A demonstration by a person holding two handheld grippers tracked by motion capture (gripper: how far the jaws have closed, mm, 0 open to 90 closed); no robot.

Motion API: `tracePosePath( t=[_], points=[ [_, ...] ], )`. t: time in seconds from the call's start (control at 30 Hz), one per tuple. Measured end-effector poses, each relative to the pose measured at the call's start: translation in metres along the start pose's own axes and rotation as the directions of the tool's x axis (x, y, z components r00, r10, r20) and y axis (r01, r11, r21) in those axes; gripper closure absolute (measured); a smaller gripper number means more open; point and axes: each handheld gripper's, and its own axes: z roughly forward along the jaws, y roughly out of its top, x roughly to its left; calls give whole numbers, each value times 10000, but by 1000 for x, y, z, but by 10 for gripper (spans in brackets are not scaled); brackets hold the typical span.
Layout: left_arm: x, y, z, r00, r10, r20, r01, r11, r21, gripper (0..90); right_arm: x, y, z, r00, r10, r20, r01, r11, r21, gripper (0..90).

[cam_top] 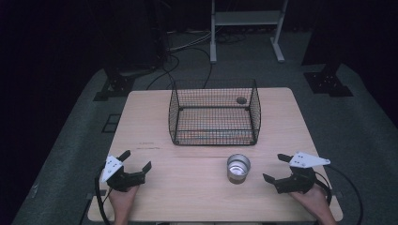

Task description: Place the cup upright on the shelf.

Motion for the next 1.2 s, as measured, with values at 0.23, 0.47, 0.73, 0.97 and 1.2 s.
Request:
tracePosePath(
  t=[0.23, 0.47, 0.73, 0.97, 1.2],
  points=[
    [0, 0, -1, 10000, 13, -7, -13, 10000, -30, 0, 14, 14, 13, 9975, -361, -601, 370, 9992, 142, 30],
    [0, 0, 0, 10000, 11, 5, -11, 10000, -28, 0, 22, 17, 27, 9934, -373, -1082, 422, 9982, 432, 14],
    [0, 0, 0, 10000, 22, 3, -22, 10000, -39, 0, 28, 17, 42, 9895, -372, -1394, 443, 9979, 479, 14],
    [0, 0, 0, 10000, 6, 5, -6, 10000, -47, 0, 34, 17, 58, 9893, -383, -1407, 487, 9963, 711, 13],
    [0, 0, 0, 10000, 27, 17, -27, 10000, -35, 0, 38, 20, 76, 9880, -483, -1470, 646, 9921, 1079, 14]
  ],
)
